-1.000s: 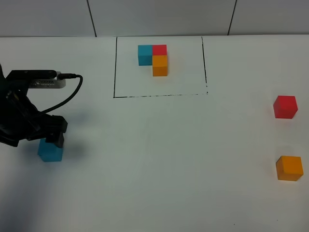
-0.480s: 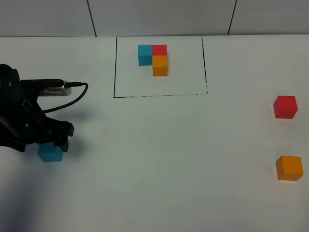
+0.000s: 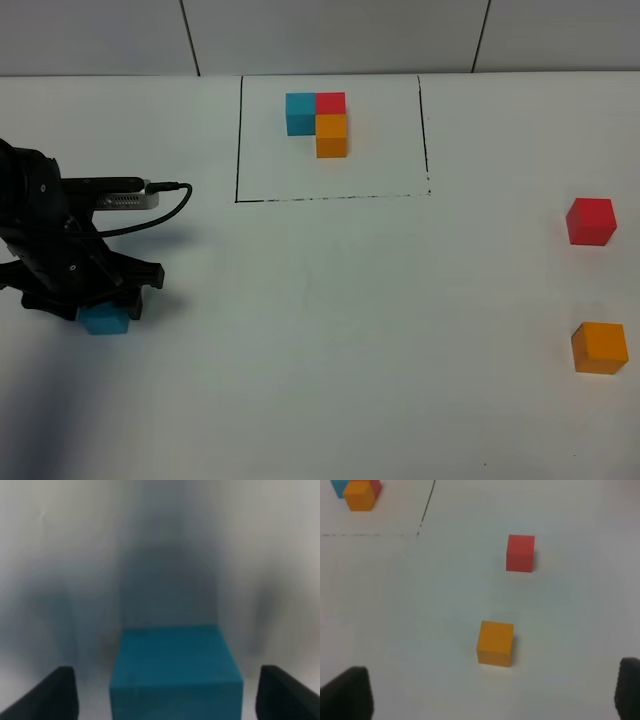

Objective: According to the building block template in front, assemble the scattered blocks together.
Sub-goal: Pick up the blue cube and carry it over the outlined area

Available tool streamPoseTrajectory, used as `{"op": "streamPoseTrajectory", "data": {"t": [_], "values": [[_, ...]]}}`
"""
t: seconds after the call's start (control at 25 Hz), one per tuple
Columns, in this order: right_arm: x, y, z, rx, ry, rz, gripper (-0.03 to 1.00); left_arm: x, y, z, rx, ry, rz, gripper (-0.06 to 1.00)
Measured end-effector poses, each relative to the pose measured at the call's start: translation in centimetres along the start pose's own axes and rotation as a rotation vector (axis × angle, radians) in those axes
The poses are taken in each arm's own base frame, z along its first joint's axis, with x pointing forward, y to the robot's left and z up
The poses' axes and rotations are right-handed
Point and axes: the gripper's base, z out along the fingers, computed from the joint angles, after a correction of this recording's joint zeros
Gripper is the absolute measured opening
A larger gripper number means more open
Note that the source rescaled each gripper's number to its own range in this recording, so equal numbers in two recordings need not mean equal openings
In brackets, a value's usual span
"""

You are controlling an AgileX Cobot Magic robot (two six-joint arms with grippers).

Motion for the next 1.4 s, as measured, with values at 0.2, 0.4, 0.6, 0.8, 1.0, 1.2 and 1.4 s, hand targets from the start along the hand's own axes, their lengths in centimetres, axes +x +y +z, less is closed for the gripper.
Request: {"op": "streamPoseTrajectory", "data": {"t": [0.2, 0.4, 0.6, 0.8, 1.0, 1.2, 1.4], "values": [[0.0, 0.0, 0.0, 0.000, 0.000, 0.000, 0.94, 0.0, 0.0, -0.3, 0.002, -0.002, 0.017, 0.00], [0.0, 0.0, 0.0, 0.000, 0.000, 0.000, 0.93, -1.2, -2.0, -2.6, -0.033, 0.004, 0.354, 0.00], [0.0, 0.0, 0.0, 0.000, 0.000, 0.000, 0.92, -3.1, -6.0, -5.8, -0.067, -0.046, 0.814, 0.00], [0.0, 0.0, 0.0, 0.000, 0.000, 0.000, 0.92, -5.5, -9.6, -6.2, -0.070, -0.014, 1.089, 0.00], [0.0, 0.0, 0.0, 0.001, 0.000, 0.001, 0.92, -8.1, -12.8, -6.1, -0.022, -0.017, 1.234, 0.00], [0.0, 0.0, 0.0, 0.001, 0.000, 0.001, 0.92, -8.6, -16.3, -5.3, 0.065, 0.003, 1.429, 0.00], [0.0, 0.0, 0.0, 0.001, 0.000, 0.001, 0.92, -8.5, -18.8, -4.2, 0.078, 0.005, 1.560, 0.00]]}}
